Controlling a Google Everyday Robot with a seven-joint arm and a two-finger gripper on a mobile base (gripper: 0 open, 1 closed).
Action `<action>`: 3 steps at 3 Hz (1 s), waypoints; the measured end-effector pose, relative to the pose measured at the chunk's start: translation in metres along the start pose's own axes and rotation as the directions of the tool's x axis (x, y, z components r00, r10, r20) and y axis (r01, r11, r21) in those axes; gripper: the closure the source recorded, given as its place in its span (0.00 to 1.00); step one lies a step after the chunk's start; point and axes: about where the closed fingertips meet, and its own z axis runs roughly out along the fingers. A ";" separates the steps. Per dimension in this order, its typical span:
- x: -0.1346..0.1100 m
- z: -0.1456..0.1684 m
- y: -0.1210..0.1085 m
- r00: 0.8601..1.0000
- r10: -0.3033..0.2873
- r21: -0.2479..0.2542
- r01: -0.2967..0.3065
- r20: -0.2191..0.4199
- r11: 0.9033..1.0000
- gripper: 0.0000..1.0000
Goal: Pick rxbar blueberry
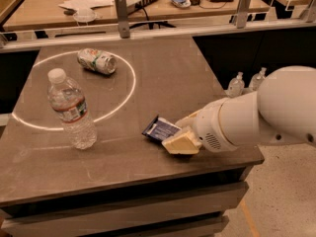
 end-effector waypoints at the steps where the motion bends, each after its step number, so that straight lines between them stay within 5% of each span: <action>1: -0.061 -0.024 0.010 0.982 -0.061 -0.077 0.075 0.177 0.994 1.00; 2: -0.127 -0.051 0.027 0.907 -0.189 -0.120 0.251 0.377 0.961 1.00; 3: -0.124 -0.050 0.028 0.906 -0.217 -0.104 0.272 0.364 0.957 1.00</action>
Offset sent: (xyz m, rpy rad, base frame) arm -0.0017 0.0911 0.1766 0.3881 -0.3775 0.5050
